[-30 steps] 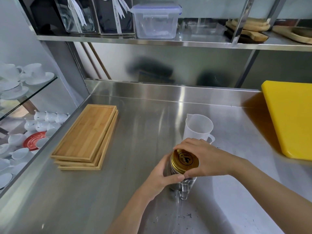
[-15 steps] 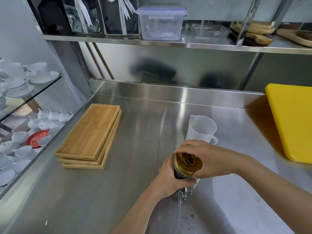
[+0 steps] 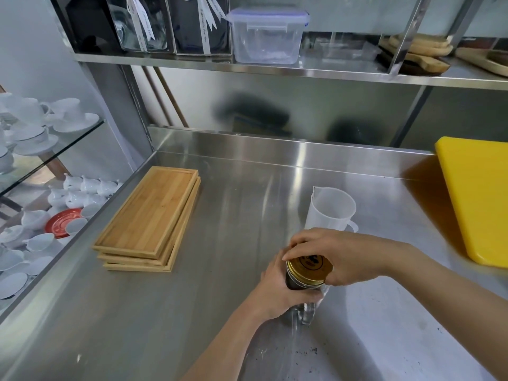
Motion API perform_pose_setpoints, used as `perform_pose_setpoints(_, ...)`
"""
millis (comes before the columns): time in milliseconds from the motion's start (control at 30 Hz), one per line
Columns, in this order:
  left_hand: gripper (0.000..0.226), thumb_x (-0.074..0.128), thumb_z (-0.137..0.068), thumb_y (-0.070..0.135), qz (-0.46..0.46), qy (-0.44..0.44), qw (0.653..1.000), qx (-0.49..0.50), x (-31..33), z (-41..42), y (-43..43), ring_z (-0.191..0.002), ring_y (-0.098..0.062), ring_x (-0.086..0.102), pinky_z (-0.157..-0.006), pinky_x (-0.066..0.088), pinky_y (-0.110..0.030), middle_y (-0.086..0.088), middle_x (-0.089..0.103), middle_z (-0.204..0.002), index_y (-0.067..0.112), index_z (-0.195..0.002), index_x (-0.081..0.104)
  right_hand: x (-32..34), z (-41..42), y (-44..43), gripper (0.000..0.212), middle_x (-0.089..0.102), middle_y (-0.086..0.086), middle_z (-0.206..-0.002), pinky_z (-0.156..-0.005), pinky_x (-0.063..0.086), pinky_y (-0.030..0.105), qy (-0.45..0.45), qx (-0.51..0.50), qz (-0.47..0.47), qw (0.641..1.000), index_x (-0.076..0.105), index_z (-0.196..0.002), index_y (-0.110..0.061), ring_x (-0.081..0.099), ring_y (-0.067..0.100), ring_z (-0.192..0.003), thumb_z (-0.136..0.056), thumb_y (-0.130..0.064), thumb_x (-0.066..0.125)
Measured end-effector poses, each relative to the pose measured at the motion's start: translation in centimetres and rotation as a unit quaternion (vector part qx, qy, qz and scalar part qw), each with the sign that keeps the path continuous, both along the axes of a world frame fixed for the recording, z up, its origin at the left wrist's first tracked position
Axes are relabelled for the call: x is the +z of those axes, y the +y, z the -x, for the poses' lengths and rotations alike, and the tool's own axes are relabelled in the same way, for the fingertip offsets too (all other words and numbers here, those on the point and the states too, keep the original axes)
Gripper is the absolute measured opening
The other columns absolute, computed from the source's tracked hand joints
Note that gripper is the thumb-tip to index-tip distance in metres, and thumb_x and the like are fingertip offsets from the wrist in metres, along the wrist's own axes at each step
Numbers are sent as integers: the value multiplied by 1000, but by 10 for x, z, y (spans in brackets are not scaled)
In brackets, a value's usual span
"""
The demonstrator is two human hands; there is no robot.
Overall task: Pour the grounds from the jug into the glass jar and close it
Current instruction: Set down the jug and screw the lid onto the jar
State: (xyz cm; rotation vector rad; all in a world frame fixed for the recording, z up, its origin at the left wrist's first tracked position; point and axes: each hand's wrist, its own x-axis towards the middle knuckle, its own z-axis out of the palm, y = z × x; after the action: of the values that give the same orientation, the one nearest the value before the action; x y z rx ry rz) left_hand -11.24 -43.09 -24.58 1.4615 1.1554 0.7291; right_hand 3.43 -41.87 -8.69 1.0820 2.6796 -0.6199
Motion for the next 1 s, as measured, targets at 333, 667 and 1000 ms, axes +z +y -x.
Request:
perform_pose_setpoints(333,90,86,-48,60,-6,4,1000,-4,2,1,-1,-121,-24,54,-105,43,-51,6,58,-127,47,-125,41,0,8,2,66,43,-5,-122,-90,47,31,-64,17,-50,997,38,-132,-38,39,14,-111,-75,-30,71)
perform_pose_setpoints(667,83,83,-43,65,-14,-12,1000,-12,9,2,-4,-116,-24,57,-102,43,-55,2,59,-123,55,-114,41,-7,9,0,72,52,-8,-109,-83,43,33,-145,-50,-155,976,41,-124,-31,51,15,-95,-70,-78,46)
perform_pose_setpoints(1000,77,89,-49,49,-12,-32,999,-14,17,3,-6,-116,-18,58,-102,46,-49,5,59,-123,57,-111,43,-2,3,-3,58,53,-10,-112,-83,48,36,-93,-44,-122,987,40,-124,-37,52,14,-100,-75,-62,56)
